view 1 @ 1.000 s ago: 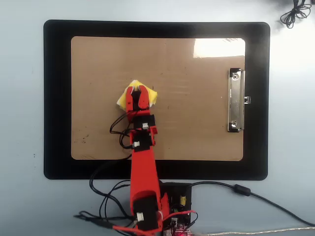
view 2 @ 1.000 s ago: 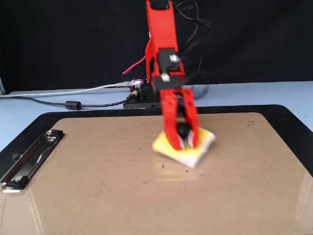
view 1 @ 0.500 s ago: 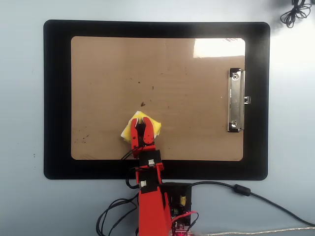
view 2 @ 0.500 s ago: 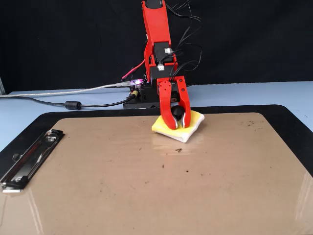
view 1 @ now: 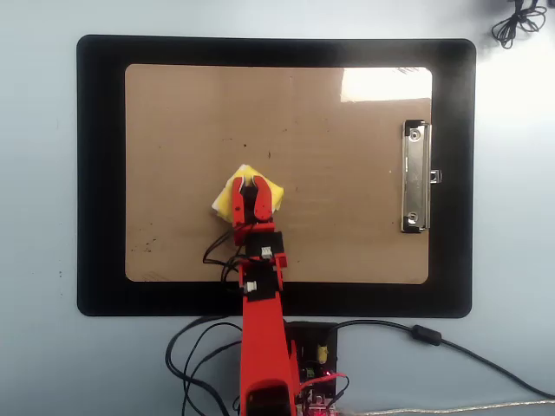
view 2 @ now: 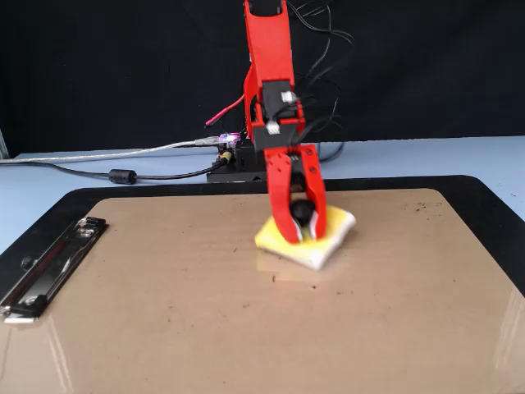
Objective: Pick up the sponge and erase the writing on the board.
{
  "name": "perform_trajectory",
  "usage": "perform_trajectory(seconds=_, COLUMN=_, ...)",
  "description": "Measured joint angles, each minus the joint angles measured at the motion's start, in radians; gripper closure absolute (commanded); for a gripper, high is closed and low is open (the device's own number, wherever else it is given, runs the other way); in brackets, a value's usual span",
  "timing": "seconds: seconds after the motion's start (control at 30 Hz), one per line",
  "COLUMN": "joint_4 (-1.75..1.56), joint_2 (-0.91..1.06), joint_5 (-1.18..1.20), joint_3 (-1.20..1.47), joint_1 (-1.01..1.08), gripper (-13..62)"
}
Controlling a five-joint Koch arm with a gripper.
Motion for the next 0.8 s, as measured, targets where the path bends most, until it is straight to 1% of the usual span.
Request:
perform_trajectory(seconds=0.07, joint_4=0.069, joint_2=0.11, joint_5=0.0, joint_3=0.049, joint_1=0.0, gripper=57.4)
perform_trajectory(seconds=0.17, joint_4=0.143, joint_2=0.138, joint_5=0.0, joint_3=0.043, joint_1=0.037, gripper=57.4)
perform_trajectory(seconds=0.27, joint_4=0.173, joint_2=0.058, joint_5=0.002, joint_3=-0.058, joint_1=0.044, gripper=57.4)
perform_trajectory(seconds=0.3, joint_4=0.17, joint_2=-0.02, joint_5=0.002, joint_3=-0.14, joint_1=0.044, gripper=57.4)
perform_trajectory(seconds=0.37, joint_4=0.158, joint_2=-0.115, joint_5=0.0, joint_3=-0.236, joint_1=0.046, gripper=57.4)
perform_trajectory(seconds=0.43, joint_4=0.156, joint_2=-0.158, joint_5=0.0, joint_3=-0.258, joint_1=0.067, gripper=57.4)
perform_trajectory(seconds=0.67, joint_4=0.155, joint_2=-0.049, joint_5=0.098, joint_3=-0.169, joint_1=0.187, gripper=57.4)
perform_trajectory(seconds=0.7, joint_4=0.158, joint_2=-0.057, joint_5=0.107, joint_3=-0.181, joint_1=0.19, gripper=57.4)
perform_trajectory(seconds=0.8, joint_4=0.141, joint_2=-0.175, joint_5=0.123, joint_3=-0.308, joint_1=0.193, gripper=57.4)
